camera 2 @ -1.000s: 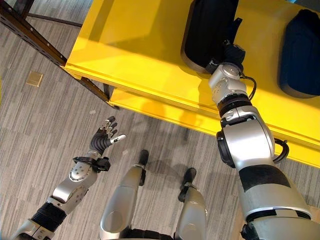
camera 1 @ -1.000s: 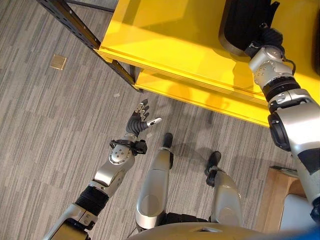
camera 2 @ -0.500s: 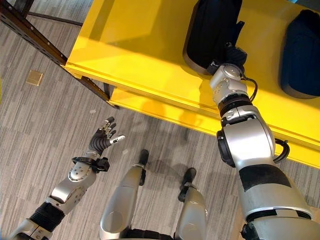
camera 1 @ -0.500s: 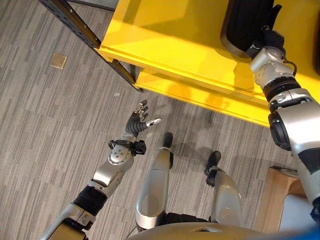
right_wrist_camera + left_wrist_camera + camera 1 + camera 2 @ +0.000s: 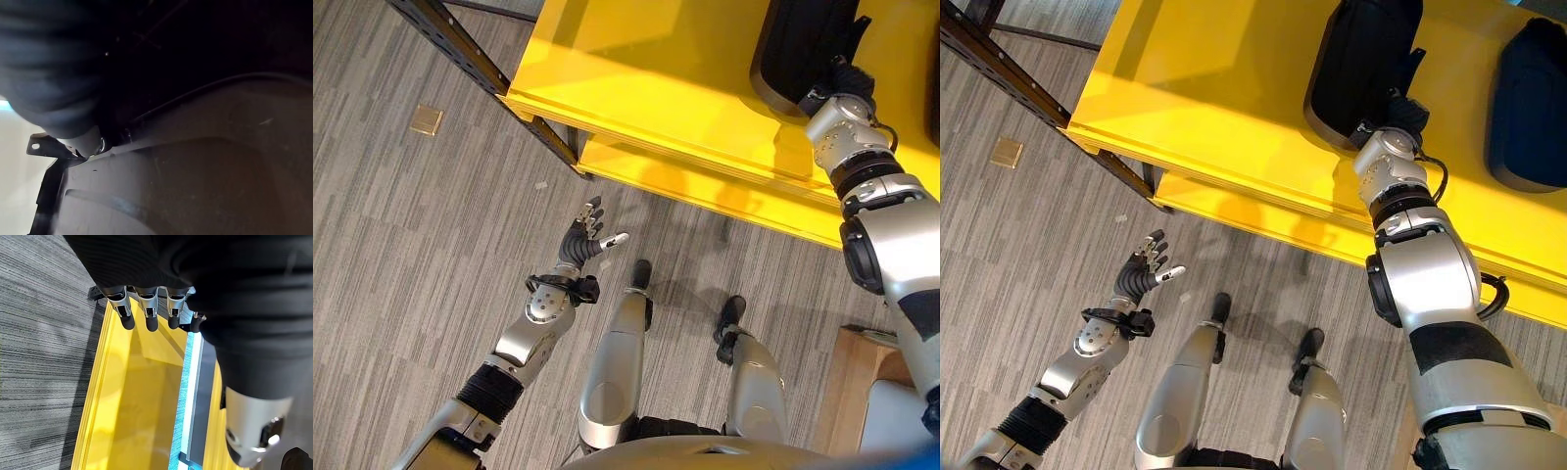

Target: Move parts from the plastic box to the shelf.

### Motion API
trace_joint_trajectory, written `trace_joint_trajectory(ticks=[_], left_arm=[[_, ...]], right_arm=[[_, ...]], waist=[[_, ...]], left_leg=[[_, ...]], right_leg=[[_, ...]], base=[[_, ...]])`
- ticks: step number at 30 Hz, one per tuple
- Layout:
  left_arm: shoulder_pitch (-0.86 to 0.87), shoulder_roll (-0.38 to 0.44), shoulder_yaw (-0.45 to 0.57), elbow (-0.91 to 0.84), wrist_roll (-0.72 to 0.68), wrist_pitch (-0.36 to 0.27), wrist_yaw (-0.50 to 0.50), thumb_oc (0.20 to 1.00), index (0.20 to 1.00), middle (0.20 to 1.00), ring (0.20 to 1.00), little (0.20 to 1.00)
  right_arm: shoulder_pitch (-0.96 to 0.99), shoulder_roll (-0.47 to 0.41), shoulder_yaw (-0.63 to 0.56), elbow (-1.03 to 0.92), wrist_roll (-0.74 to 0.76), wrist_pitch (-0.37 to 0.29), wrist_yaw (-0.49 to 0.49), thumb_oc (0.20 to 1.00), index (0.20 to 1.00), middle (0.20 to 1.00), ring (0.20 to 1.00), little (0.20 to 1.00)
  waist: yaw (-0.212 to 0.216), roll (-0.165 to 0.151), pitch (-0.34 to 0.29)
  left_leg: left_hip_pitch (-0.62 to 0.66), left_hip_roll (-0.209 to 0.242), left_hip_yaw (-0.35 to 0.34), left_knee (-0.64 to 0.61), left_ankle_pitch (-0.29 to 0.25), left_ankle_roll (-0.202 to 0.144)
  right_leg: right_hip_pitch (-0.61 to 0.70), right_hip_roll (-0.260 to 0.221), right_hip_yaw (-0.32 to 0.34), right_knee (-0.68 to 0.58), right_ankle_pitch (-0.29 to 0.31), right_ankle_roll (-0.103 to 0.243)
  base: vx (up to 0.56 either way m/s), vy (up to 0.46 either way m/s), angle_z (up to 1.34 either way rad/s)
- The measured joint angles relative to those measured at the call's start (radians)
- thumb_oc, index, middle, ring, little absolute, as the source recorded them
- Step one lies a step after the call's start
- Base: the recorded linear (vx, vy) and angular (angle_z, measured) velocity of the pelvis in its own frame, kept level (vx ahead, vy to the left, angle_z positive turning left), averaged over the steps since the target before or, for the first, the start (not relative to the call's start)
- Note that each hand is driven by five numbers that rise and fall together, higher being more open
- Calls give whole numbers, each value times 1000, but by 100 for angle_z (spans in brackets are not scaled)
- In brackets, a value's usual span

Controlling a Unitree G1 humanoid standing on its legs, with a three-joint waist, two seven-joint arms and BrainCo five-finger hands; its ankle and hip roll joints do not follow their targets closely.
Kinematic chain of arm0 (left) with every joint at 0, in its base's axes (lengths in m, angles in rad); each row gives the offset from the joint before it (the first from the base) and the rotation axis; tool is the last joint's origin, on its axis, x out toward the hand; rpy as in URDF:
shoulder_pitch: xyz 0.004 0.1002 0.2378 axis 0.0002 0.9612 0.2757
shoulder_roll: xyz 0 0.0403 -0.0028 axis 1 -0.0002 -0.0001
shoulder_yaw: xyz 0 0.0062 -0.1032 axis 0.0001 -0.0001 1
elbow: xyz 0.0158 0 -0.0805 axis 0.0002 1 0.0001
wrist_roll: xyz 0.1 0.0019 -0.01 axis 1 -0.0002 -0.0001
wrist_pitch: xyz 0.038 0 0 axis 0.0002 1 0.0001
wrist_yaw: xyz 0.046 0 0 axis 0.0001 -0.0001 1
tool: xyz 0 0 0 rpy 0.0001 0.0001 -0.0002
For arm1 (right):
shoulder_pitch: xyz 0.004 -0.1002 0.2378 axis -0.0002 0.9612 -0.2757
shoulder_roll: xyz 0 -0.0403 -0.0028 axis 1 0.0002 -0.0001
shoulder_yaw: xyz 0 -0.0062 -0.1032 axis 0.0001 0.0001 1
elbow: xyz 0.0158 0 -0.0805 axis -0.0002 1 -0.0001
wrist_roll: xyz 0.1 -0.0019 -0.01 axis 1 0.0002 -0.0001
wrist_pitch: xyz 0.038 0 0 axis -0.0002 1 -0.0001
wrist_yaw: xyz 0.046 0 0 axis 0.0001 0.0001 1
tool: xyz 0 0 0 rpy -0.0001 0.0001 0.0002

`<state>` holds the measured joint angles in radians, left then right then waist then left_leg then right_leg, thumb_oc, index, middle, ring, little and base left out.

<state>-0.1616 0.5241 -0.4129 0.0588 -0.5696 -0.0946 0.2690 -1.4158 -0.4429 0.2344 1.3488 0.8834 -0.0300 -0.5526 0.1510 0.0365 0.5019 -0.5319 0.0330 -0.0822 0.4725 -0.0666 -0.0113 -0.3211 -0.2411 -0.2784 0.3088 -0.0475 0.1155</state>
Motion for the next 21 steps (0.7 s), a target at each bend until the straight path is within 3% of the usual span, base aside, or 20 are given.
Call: trace_joint_trajectory(ticks=[13,14,15,16,21], left_arm=[[5,10,-19,-7,-1,0,0,1000,1000,1000,1000,1000],[6,11,-19,-6,-1,0,0,1000,1000,1000,1000,1000],[7,11,-19,-6,-1,0,0,1000,1000,1000,1000,1000],[7,11,-19,-6,-1,0,0,1000,1000,1000,1000,1000],[7,16,-19,-7,-1,-2,0,1000,1000,1000,1000,1000]], right_arm=[[-7,-10,2,11,-2,-10,0,200,200,200,200,200],[-10,-10,6,16,-4,-9,-1,555,555,555,555,555],[-15,-10,9,23,-4,-9,-1,671,671,671,671,671],[-17,-11,12,23,-4,-9,-1,1000,1000,1000,1000,1000],[-38,-11,16,23,-5,-9,1,1000,1000,1000,1000,1000]], waist=[[-3,-6,3],[-3,-6,3],[-4,-7,3],[-4,-7,3],[-9,-8,4]], left_leg=[[-9,0,-8,-1,0,-1],[-11,-2,-7,2,5,-1],[-12,-2,-6,1,5,-1],[-14,-2,-6,1,6,0],[-12,0,-7,1,2,-2]], right_leg=[[-12,-3,-7,10,-7,-3],[-13,0,-4,11,0,4],[-15,0,-4,11,0,4],[-16,0,-4,11,1,5],[-16,-2,-5,14,-5,-1]], base=[[8,-4,1],[0,0,0],[76,-29,0],[0,0,0],[16,-8,0]])
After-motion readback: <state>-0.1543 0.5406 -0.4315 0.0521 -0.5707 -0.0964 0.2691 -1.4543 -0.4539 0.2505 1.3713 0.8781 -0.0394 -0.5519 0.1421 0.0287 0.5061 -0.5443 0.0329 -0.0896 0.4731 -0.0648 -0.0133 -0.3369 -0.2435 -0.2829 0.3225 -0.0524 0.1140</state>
